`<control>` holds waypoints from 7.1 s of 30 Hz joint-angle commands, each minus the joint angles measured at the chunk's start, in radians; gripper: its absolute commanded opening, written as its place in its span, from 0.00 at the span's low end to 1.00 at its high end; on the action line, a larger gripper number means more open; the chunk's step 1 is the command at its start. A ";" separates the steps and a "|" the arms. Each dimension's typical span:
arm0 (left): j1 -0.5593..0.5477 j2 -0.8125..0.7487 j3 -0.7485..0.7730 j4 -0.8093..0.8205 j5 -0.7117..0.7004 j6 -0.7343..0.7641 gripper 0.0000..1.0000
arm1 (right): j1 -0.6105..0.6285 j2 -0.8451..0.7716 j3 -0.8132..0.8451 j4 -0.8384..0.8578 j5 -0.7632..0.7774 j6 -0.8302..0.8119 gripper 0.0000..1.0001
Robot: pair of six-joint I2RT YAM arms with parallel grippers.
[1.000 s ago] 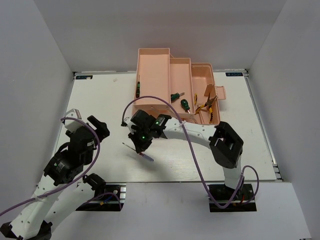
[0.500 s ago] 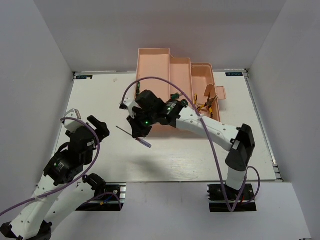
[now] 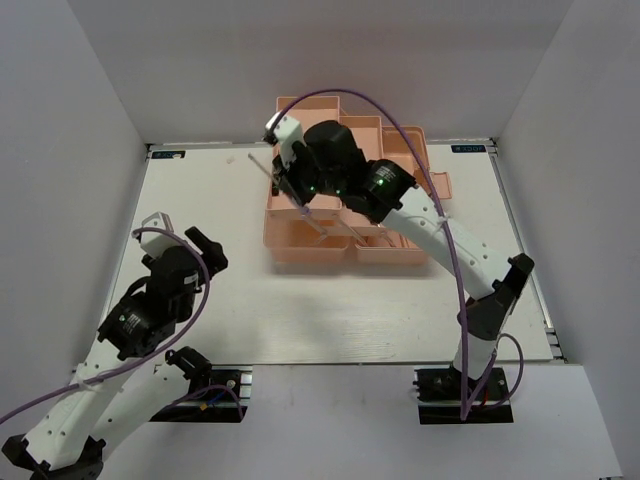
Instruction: Sort the tools into containers
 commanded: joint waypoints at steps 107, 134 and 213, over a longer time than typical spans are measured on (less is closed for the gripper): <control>0.143 0.880 -0.545 1.853 0.758 -0.248 0.56 | -0.085 -0.324 -0.684 0.114 -0.342 -0.284 0.00; 0.183 1.165 -0.395 2.061 1.091 -0.368 0.54 | -0.094 -0.261 -0.655 0.062 -0.347 -0.413 0.58; 0.183 1.253 -0.275 2.032 1.128 -0.368 0.53 | 0.028 -0.310 -0.276 0.045 0.202 -0.083 0.52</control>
